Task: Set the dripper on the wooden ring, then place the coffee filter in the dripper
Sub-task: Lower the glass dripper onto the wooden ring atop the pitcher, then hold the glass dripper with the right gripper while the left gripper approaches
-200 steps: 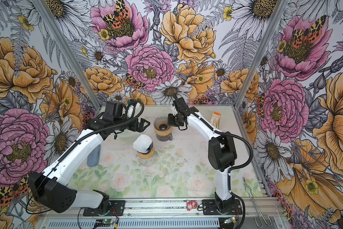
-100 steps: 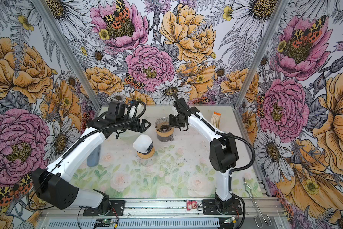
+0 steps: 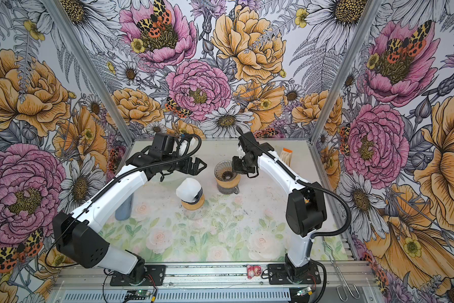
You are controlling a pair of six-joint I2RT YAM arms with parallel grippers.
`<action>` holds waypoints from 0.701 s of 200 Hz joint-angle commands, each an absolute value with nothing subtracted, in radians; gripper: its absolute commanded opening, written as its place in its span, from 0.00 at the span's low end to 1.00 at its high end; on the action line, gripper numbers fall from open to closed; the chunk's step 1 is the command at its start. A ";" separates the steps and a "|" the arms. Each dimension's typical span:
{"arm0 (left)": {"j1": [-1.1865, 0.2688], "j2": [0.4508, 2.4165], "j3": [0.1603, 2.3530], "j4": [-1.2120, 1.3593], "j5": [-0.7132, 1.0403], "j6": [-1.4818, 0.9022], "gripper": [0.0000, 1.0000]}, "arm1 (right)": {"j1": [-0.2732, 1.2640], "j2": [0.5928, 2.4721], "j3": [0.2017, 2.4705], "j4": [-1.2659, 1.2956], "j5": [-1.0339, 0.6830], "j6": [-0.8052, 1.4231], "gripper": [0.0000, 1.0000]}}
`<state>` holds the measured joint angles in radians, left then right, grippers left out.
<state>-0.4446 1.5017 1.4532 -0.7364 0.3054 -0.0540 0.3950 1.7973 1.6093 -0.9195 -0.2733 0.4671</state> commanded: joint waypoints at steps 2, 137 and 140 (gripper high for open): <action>-0.482 1.521 1.503 -0.723 0.336 -0.068 0.99 | 0.371 1.730 1.540 -1.011 -0.251 0.436 0.00; -0.629 1.648 1.597 -0.722 0.353 -0.167 0.99 | 0.305 1.529 1.324 -1.022 -0.307 0.474 0.01; -0.631 1.652 1.599 -0.722 0.353 -0.170 0.99 | 0.303 1.528 1.326 -1.022 -0.308 0.474 0.01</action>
